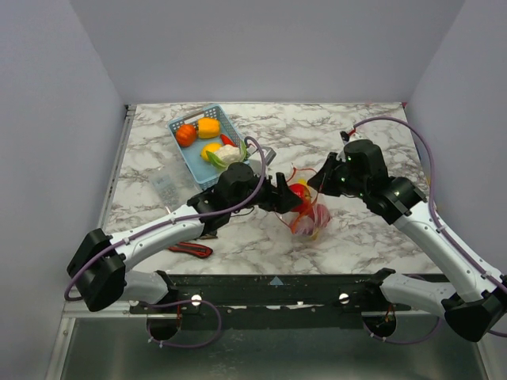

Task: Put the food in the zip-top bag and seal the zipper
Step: Place the fake fruit in the zipper food storage bag, then pick up the fake fruit from the bin, then place the fake fruit in the zipper food storage bag, then pick up the fake vegetable from the bin.

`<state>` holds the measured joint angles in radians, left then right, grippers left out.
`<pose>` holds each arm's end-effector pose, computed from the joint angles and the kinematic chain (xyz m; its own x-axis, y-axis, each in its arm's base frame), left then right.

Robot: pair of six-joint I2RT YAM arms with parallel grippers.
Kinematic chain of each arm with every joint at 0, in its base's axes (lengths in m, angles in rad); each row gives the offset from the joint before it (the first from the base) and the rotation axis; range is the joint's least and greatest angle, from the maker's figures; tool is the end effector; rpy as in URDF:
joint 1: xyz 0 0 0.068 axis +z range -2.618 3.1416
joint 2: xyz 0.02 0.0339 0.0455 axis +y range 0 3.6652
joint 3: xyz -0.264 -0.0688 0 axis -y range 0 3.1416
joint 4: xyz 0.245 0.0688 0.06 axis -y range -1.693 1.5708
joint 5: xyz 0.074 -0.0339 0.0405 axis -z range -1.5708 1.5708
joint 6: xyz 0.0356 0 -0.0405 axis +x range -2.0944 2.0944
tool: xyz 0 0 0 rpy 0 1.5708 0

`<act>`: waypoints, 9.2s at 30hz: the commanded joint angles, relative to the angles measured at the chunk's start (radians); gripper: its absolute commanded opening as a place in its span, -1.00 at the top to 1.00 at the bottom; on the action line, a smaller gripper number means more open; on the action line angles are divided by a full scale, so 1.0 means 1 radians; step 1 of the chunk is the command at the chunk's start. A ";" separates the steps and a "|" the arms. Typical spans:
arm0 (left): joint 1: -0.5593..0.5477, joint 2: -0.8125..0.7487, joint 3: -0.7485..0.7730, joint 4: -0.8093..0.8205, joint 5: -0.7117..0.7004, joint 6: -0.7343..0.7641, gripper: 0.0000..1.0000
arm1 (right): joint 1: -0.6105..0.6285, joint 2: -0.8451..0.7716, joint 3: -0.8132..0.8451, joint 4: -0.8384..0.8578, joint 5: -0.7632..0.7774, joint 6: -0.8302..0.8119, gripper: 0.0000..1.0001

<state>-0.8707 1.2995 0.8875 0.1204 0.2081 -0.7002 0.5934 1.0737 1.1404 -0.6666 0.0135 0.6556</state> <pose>0.1890 -0.2357 0.2934 -0.7060 -0.1406 -0.6942 0.5504 0.5080 -0.6626 0.1868 0.1254 0.3599 -0.7062 0.2589 -0.6589 -0.1506 0.8545 0.4971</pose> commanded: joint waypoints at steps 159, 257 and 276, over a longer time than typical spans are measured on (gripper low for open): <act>0.075 -0.263 -0.066 0.044 0.090 0.181 0.85 | -0.004 -0.067 -0.100 0.059 0.046 0.004 0.99; 0.679 0.481 0.284 -0.103 0.196 -0.138 -0.79 | -0.004 -0.109 -0.058 -0.054 0.284 -0.121 0.99; 0.666 0.412 0.525 -0.358 -0.034 0.122 -0.74 | -0.004 -0.088 -0.045 -0.046 0.258 -0.111 0.99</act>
<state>-0.1486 1.7157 1.3983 -0.2375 0.0864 -0.5961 0.5934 0.9779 1.0782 -0.7387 0.2817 0.5404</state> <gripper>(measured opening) 0.905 0.005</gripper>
